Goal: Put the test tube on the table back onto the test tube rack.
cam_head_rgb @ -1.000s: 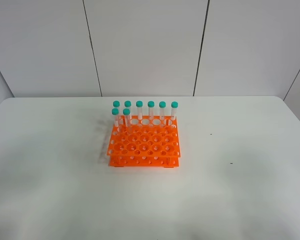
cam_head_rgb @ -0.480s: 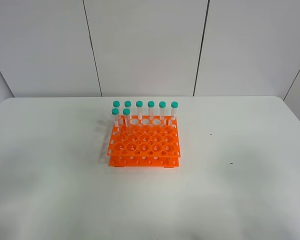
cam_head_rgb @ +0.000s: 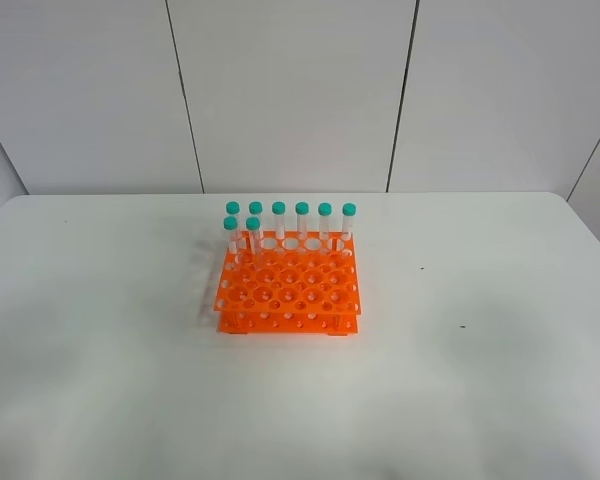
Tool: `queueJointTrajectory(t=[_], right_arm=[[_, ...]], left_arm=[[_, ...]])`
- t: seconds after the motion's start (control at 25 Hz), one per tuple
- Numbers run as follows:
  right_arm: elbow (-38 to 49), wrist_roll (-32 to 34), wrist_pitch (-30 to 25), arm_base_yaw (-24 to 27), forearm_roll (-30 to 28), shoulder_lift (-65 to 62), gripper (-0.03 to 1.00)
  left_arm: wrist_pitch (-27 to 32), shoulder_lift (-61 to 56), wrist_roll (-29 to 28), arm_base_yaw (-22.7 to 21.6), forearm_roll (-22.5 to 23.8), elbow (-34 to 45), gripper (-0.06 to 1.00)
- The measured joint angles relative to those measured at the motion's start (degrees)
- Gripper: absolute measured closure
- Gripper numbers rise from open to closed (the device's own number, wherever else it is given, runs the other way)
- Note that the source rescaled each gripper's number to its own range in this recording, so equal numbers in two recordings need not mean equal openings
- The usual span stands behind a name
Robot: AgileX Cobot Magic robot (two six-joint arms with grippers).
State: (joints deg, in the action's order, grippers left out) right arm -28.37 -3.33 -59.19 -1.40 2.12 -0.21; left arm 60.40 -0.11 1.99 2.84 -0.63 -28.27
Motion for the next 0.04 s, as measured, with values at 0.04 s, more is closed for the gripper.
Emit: queueJointTrajectory(t=[0.04], right_arm=[[0.0, 0.0, 0.0, 0.0, 0.0, 0.0, -0.03]], left_arm=[[0.0, 0.0, 0.0, 0.0, 0.0, 0.0, -0.04]])
